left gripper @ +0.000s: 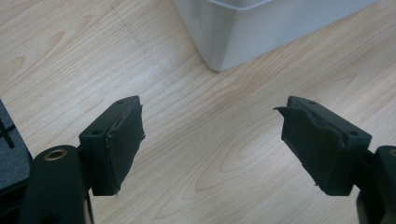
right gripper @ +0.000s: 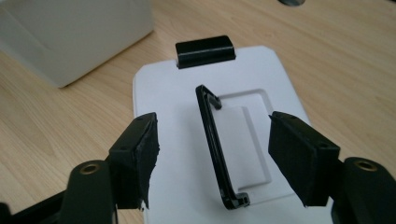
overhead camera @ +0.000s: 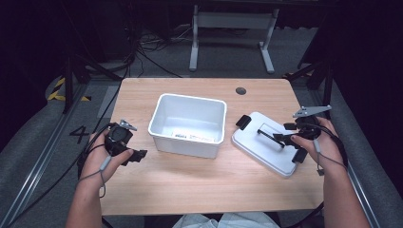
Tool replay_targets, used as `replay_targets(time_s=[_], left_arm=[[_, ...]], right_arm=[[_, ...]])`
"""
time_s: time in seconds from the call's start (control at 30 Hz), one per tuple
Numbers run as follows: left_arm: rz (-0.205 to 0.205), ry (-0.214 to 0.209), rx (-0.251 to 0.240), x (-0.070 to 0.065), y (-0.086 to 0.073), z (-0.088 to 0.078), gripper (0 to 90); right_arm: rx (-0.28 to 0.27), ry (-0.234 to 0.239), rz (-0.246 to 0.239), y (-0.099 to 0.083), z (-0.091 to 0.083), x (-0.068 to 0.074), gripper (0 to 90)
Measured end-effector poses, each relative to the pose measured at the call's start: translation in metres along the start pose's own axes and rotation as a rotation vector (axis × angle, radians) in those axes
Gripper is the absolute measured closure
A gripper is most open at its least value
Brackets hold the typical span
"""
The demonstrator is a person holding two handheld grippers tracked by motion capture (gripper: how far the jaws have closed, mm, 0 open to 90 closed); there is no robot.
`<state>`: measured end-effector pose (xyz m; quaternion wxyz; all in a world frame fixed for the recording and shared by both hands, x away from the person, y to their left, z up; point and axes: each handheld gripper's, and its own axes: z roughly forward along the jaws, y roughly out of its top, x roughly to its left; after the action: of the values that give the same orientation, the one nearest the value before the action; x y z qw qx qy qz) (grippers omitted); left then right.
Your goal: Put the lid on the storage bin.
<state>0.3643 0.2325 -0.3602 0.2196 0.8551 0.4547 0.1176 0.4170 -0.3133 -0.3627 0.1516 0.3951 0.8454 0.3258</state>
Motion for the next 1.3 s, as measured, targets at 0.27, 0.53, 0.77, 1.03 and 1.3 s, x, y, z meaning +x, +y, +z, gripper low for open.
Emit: replay_targets(time_s=[0.27, 0.53, 0.77, 1.03, 1.3], left_arm=[[0.021, -0.019, 0.007, -0.002, -0.007, -0.001, 21.4], [0.024, -0.027, 0.027, -0.003, -0.012, -0.002, 21.4], [0.016, -0.042, 0.046, -0.003, -0.012, 0.002, 21.4], [0.019, -0.048, 0.052, -0.003, -0.009, 0.004, 21.4], [0.025, -0.054, 0.052, -0.004, -0.007, 0.006, 21.4]], right_arm=[[0.094, 0.002, -0.034, 0.002, 0.025, 0.002, 38.1], [0.197, -0.004, -0.046, -0.002, 0.056, -0.001, 41.3], [0.261, -0.029, -0.054, -0.01, 0.075, -0.008, 46.8], [0.232, -0.034, -0.042, -0.012, 0.073, -0.011, 64.2], [0.199, -0.067, -0.083, -0.01, 0.068, -0.012, 82.7]])
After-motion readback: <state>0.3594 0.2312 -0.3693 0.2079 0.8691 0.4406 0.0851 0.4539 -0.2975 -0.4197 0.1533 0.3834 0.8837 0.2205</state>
